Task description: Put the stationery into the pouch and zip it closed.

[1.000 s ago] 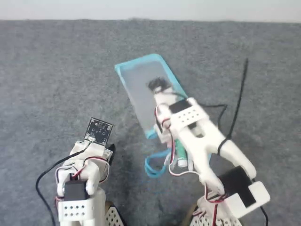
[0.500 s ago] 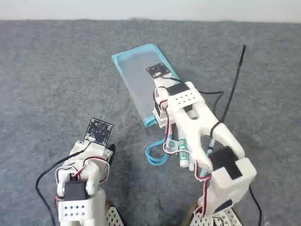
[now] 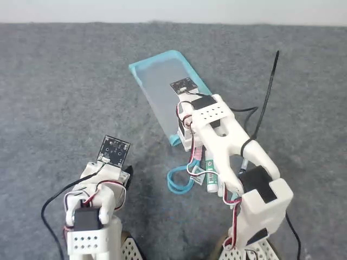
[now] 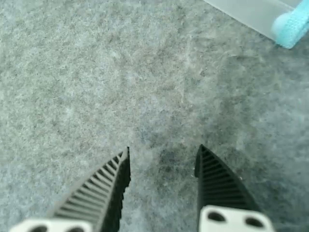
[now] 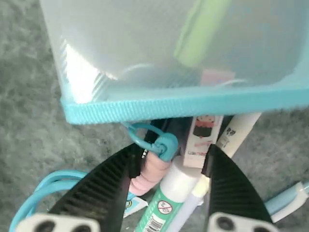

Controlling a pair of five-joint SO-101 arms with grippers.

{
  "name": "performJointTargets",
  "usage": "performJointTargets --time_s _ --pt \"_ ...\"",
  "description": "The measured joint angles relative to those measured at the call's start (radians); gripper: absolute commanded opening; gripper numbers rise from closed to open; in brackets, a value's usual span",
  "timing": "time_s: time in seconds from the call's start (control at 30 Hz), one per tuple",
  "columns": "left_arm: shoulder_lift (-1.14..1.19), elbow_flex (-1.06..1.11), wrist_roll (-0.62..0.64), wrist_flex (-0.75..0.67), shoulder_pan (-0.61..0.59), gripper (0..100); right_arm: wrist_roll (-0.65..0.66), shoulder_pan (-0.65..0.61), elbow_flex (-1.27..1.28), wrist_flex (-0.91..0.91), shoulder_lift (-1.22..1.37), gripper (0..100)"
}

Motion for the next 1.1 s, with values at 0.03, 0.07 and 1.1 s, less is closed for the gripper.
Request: performJointTargets --time_s 0.03,0.07,1.1 --pt "0.0 0.0 0.0 0.0 0.0 21 -0.025 0.0 0.0 0.0 0.002 21.0" --pt "0.0 0.0 0.0 0.0 0.0 21 -0.044 -0.003 0.0 0.0 0.002 21.0" --pt "0.0 0.0 0.0 0.0 0.0 21 -0.118 0.083 -0.186 -0.028 0.005 6.3"
